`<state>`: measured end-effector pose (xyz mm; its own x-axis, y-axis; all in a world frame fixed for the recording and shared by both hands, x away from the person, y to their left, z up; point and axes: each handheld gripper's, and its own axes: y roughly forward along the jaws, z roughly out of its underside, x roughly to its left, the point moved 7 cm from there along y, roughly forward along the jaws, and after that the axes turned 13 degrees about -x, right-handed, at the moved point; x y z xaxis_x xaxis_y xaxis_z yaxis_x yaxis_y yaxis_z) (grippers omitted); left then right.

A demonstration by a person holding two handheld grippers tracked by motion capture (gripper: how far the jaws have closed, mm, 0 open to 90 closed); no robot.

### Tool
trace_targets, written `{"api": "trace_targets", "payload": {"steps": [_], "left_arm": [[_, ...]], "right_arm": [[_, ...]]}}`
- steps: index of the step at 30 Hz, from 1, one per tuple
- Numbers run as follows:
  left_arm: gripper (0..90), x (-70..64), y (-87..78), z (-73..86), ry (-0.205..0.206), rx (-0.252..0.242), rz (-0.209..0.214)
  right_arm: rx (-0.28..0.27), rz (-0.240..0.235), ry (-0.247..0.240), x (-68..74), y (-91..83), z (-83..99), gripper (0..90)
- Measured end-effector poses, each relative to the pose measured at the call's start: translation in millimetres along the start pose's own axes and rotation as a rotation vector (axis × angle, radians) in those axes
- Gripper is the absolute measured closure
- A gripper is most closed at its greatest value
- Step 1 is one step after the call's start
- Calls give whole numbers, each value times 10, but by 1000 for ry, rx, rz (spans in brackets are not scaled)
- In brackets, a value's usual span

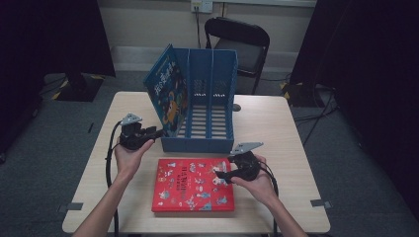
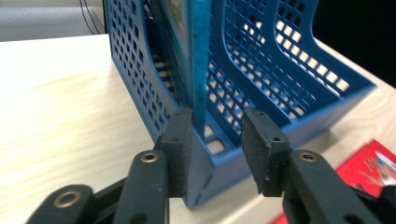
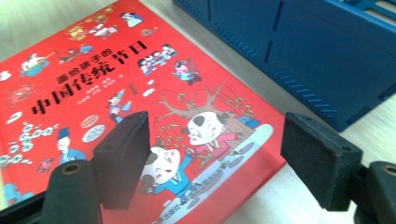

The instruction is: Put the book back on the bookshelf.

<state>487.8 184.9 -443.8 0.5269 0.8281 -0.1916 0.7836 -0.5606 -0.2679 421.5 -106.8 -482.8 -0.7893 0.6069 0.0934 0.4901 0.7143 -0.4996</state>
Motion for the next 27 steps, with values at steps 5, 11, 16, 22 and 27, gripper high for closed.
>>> {"api": "trace_targets", "payload": {"steps": [5, 11, 16, 22, 27], "left_arm": [[606, -56, -158, 70, -3, 17, 30], [619, -101, -264, 288, 1, 75, 17], [577, -172, -387, 379, 2, 116, 18], [564, -318, -585, 424, 71, 101, 38], [564, -357, -585, 642, 23, 147, 72]], "right_arm": [[-1, 28, 12, -69, 14, 52, 238], [15, 41, 3, -81, 29, 104, 244], [31, 40, -10, -43, 9, 111, 245], [56, 42, -30, 19, -68, 191, 233], [49, 43, -8, 44, -41, 294, 232]]}}
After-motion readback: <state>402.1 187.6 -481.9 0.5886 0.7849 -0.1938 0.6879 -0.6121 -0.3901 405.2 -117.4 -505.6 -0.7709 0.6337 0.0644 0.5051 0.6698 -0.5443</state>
